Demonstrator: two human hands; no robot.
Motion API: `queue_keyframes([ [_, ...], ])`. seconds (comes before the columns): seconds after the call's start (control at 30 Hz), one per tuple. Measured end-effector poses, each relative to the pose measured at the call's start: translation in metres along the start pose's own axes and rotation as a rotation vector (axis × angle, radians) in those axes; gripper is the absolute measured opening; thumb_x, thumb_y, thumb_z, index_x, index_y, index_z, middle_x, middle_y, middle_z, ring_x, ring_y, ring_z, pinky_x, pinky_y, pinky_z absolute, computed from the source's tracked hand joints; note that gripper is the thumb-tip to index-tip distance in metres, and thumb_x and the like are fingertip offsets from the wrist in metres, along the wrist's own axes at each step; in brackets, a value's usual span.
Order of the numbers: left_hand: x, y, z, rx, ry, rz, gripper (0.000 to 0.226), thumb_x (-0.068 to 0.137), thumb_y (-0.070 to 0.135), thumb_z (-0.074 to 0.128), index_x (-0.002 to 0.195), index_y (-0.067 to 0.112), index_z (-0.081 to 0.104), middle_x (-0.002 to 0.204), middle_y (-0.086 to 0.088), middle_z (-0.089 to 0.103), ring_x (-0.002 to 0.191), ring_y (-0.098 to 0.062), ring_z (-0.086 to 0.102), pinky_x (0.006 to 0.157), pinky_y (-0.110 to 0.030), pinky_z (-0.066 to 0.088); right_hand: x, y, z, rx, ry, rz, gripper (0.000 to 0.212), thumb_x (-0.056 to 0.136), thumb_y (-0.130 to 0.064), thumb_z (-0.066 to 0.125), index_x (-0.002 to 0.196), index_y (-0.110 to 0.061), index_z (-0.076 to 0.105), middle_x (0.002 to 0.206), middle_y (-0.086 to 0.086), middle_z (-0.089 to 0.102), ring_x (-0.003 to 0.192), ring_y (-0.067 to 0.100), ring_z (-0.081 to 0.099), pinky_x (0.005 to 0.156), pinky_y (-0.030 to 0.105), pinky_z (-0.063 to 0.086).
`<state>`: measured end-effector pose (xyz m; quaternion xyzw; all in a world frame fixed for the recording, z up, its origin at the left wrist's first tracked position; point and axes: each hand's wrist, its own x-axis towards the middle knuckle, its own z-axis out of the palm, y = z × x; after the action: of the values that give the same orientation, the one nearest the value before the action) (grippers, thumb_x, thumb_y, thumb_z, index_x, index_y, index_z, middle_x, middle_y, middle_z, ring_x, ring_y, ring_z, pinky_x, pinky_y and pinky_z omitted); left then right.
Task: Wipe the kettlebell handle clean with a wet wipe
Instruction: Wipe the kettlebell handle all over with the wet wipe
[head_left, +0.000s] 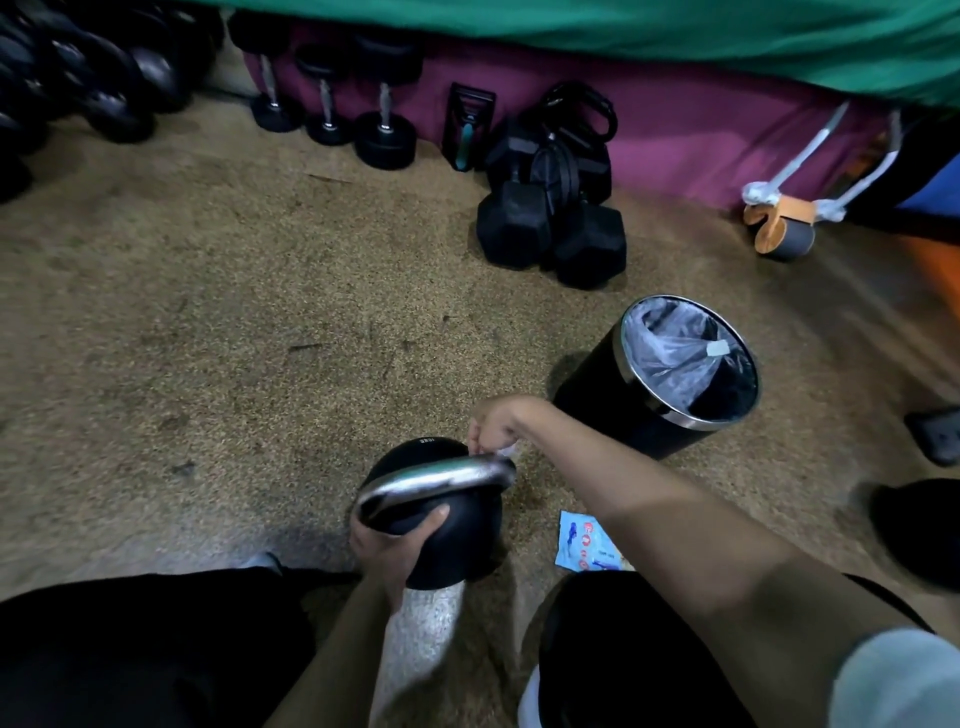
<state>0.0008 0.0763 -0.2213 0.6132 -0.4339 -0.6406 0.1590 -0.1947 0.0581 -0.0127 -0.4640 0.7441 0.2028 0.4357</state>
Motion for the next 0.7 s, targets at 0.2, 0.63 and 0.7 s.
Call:
queue_keyframes([
  [0.2, -0.007, 0.003, 0.002, -0.023, -0.007, -0.016, 0.167, 0.017, 0.074, 0.093, 0.164, 0.02, 0.035, 0.167, -0.01, 0.043, 0.151, -0.029, 0.048, 0.123, -0.04, 0.04, -0.007, 0.017, -0.005, 0.116, 0.106, -0.077, 0.027, 0.084, -0.004, 0.058, 0.101, -0.02, 0.072, 0.095, -0.006, 0.067, 0.079, 0.012, 0.052, 0.065, 0.023, 0.04],
  [0.63, 0.015, -0.014, 0.004, 0.01, -0.017, -0.053, 0.178, 0.001, 0.089, 0.089, 0.16, 0.024, 0.041, 0.162, -0.009, 0.05, 0.146, -0.031, 0.054, 0.122, -0.05, 0.047, -0.023, 0.01, 0.005, 0.26, 0.259, -0.135, 0.02, 0.084, -0.001, 0.06, 0.096, -0.011, 0.073, 0.088, 0.0, 0.067, 0.078, 0.01, 0.058, 0.061, 0.018, 0.042],
  [0.7, 0.024, -0.022, 0.005, 0.019, -0.013, -0.077, 0.177, 0.001, 0.089, 0.09, 0.158, 0.024, 0.042, 0.16, -0.009, 0.052, 0.144, -0.031, 0.056, 0.121, -0.05, 0.048, -0.027, 0.017, 0.008, 0.273, 0.29, -0.131, 0.02, 0.083, 0.0, 0.06, 0.094, -0.009, 0.073, 0.091, 0.003, 0.07, 0.076, 0.011, 0.058, 0.06, 0.016, 0.041],
])
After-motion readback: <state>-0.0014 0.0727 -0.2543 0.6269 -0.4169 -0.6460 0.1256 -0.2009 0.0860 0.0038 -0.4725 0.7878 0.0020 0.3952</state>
